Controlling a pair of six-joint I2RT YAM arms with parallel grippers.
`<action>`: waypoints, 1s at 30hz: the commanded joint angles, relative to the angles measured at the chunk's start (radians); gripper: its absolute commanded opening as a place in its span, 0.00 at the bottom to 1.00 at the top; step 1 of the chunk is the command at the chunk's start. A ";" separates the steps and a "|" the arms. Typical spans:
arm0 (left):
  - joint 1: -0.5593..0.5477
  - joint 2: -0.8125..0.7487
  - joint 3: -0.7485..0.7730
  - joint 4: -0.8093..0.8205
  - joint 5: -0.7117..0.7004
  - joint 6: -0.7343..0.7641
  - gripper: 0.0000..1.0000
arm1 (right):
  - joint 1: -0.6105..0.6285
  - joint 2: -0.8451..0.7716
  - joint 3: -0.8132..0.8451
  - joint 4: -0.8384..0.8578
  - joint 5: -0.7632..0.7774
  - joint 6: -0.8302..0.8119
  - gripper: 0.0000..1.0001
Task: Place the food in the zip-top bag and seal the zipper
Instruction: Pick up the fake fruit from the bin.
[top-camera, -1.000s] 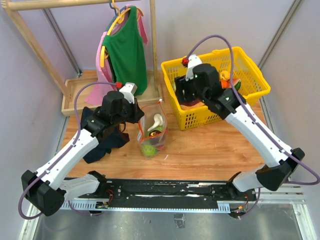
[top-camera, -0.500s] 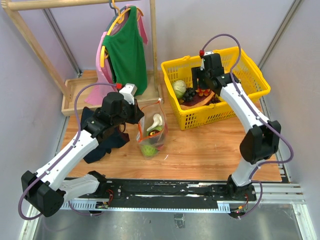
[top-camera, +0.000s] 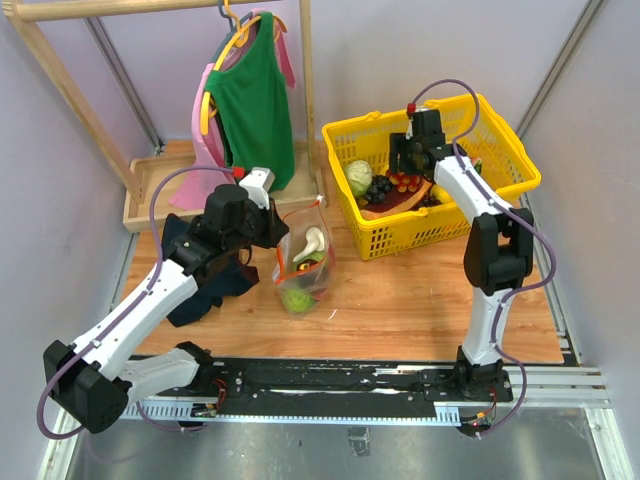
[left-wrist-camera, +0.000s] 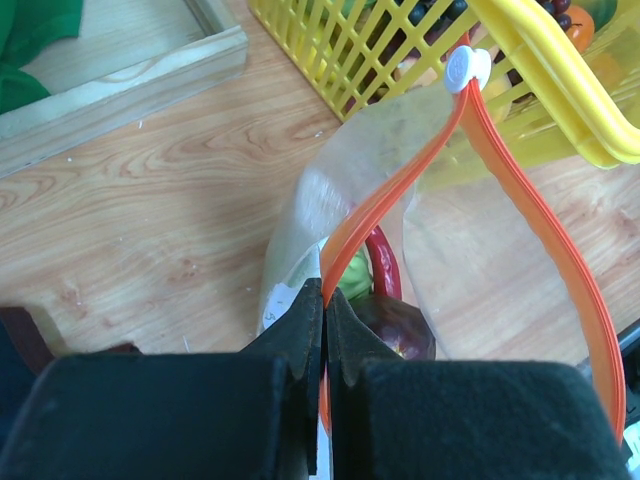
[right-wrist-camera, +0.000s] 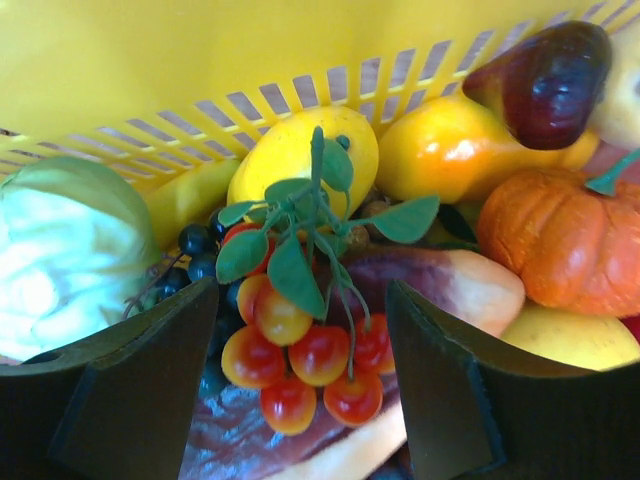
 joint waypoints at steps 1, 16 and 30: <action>0.005 0.009 -0.012 0.034 0.005 0.010 0.01 | -0.023 0.051 0.031 0.086 -0.076 0.004 0.68; 0.004 0.002 -0.020 0.041 0.013 0.005 0.01 | -0.035 0.014 -0.001 0.116 -0.120 -0.050 0.24; 0.004 -0.011 -0.028 0.048 0.021 0.002 0.01 | -0.029 -0.214 -0.087 0.103 -0.129 -0.059 0.04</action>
